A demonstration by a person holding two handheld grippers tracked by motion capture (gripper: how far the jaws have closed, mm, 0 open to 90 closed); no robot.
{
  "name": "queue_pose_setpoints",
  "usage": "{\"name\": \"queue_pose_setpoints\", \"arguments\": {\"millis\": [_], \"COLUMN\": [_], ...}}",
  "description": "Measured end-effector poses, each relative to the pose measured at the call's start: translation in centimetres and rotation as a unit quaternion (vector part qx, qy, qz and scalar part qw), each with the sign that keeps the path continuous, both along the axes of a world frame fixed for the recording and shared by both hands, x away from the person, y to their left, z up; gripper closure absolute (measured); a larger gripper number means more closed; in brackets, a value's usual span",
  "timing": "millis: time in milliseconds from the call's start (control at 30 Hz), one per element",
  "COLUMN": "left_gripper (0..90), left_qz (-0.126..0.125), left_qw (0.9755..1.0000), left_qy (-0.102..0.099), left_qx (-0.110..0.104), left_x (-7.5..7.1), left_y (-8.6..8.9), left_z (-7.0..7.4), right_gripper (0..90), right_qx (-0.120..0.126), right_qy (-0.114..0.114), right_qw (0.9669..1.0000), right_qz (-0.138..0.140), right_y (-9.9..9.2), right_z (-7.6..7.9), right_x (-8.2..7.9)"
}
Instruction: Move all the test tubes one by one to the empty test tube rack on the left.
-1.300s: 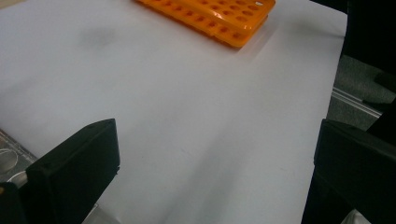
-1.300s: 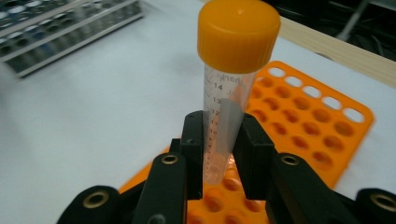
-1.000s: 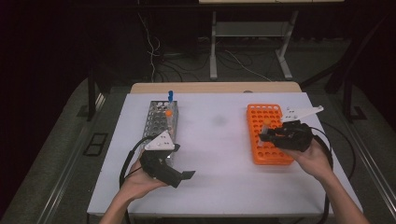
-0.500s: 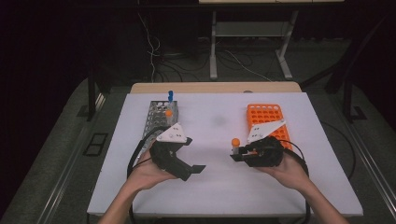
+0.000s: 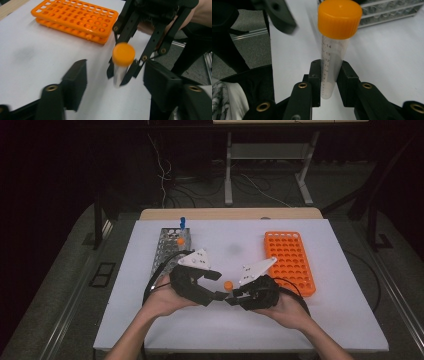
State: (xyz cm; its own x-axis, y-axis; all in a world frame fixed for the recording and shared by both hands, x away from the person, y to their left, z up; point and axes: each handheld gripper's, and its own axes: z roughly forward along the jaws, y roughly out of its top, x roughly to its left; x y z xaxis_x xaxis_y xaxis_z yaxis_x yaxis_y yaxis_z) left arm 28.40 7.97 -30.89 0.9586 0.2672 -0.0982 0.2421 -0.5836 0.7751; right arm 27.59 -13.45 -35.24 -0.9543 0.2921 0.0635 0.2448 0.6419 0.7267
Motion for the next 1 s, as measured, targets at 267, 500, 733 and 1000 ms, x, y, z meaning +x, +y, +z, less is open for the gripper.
{"name": "queue_pose_setpoints", "arguments": {"millis": [267,500,733,1000], "left_gripper": [68.9,69.2,69.2,69.3], "left_qz": [-0.002,0.048,0.08,0.117], "left_qw": [1.0,0.9988,0.9967,0.993], "left_qy": [0.004,-0.004,-0.008,-0.019], "left_qx": [0.003,-0.006,-0.003,0.006], "left_x": [0.2,1.6,2.8,4.0], "left_y": [0.5,2.8,4.7,6.5], "left_z": [0.2,1.2,1.8,2.3], "right_gripper": [73.0,54.3,44.1,23.8], "right_qx": [0.014,0.035,0.062,0.078], "right_qy": [0.001,0.008,0.026,0.037], "right_qw": [0.9999,0.9987,0.9943,0.988], "right_qz": [-0.002,-0.036,-0.083,-0.128], "right_y": [1.5,-0.4,-3.7,-7.0], "right_z": [-0.3,-0.4,-1.2,-2.2], "right_x": [0.1,0.0,-0.5,-1.4]}}
